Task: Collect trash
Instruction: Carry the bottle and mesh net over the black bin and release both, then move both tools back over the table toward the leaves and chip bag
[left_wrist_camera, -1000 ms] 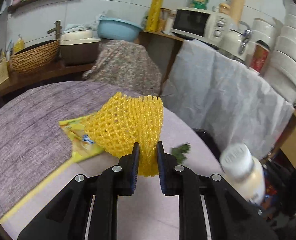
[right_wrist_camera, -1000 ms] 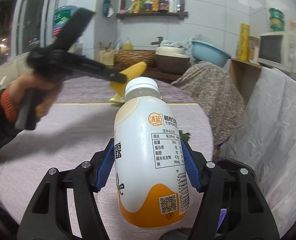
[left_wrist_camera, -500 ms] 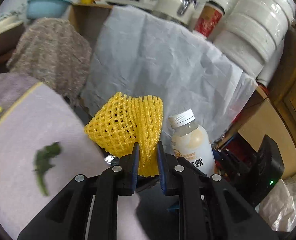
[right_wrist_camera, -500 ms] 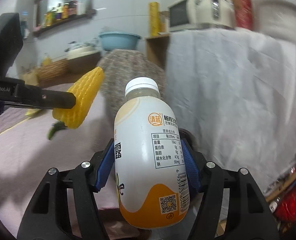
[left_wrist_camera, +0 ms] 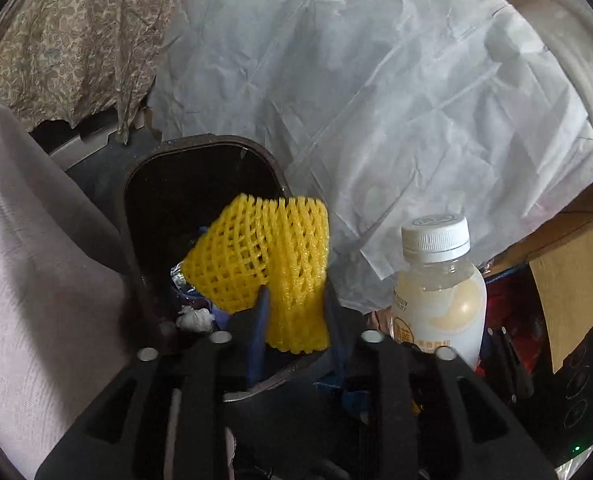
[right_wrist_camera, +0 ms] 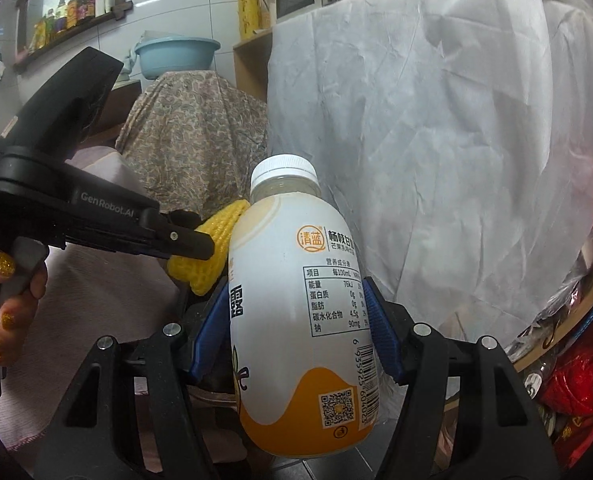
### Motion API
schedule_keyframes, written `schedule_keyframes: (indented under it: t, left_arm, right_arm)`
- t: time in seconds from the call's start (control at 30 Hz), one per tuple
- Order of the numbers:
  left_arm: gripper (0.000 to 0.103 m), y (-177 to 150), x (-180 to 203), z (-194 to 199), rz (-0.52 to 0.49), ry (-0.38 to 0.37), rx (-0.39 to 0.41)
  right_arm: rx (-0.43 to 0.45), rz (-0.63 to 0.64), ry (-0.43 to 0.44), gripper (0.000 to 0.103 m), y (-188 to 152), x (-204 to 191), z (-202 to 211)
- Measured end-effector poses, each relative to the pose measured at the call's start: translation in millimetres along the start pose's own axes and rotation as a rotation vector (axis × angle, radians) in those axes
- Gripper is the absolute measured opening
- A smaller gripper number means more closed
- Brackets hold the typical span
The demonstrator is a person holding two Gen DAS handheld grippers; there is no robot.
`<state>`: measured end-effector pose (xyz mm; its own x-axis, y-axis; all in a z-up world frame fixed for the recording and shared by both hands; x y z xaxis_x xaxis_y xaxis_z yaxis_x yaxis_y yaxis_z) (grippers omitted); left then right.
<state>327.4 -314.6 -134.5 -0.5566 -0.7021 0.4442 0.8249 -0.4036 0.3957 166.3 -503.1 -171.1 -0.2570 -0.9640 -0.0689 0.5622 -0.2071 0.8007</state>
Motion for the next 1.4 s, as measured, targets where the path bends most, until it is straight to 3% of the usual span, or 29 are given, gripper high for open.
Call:
schedule_keyframes:
  t: [0.03, 0.07, 0.2, 0.27, 0.5, 0.63, 0.9, 1.13, 1.23, 1.4]
  left_arm:
    - [0.048, 0.0, -0.9, -0.6, 0.001, 0.007, 0.005]
    - [0.051, 0.4, -1.0, -0.9, 0.001, 0.016, 0.01]
    - [0.052, 0.6, 0.7, 4.3, -0.012, 0.04, 0.03]
    - [0.057, 0.7, 1.2, 11.9, -0.023, 0.046, 0.054]
    - [0.064, 1.3, 0.5, 36.8, -0.038, 0.056, 0.121]
    - [0.073, -4.1, -3.0, 61.1, -0.056, 0.079, 0.179]
    - [0.078, -15.1, -25.4, 101.9, -0.001, 0.108, 0.237]
    - [0.078, -37.9, -41.7, 127.5, 0.007, 0.124, 0.259]
    - [0.078, -50.2, -51.2, 140.6, 0.03, 0.113, 0.267]
    - [0.078, -72.0, -64.5, 173.6, 0.041, 0.141, 0.315]
  right_arm:
    - [-0.004, -0.002, 0.001, 0.064, -1.8, 0.4, -1.8]
    - [-0.008, -0.003, 0.003, 0.064, -2.6, 1.1, -5.4]
    - [-0.04, -0.012, -0.014, 0.064, -8.2, 6.0, -23.2]
    - [-0.059, -0.021, -0.008, 0.064, -10.6, 6.2, -32.4]
    - [-0.152, -0.016, 0.072, 0.064, -16.2, -11.3, -78.3]
    - [-0.202, -0.021, 0.1, 0.064, -18.9, -23.4, -109.2]
    - [-0.226, -0.015, 0.075, 0.064, -16.0, -33.8, -139.9]
    - [-0.194, -0.033, 0.066, 0.065, -15.2, -40.0, -109.8]
    - [-0.164, -0.043, 0.085, 0.07, -11.1, -46.9, -84.3]
    - [-0.111, -0.06, 0.144, 0.07, 7.1, -71.9, -37.2]
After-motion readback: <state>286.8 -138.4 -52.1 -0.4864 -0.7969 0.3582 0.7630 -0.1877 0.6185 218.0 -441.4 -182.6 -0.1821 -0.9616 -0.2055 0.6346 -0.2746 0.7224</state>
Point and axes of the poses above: each gripper's, at about its wrist camera, not at the fingertips, and z roughly against the way its jaws point, x to its right, y to its top, the point moved 1 cm from there along -z, roughly the way its jaws point
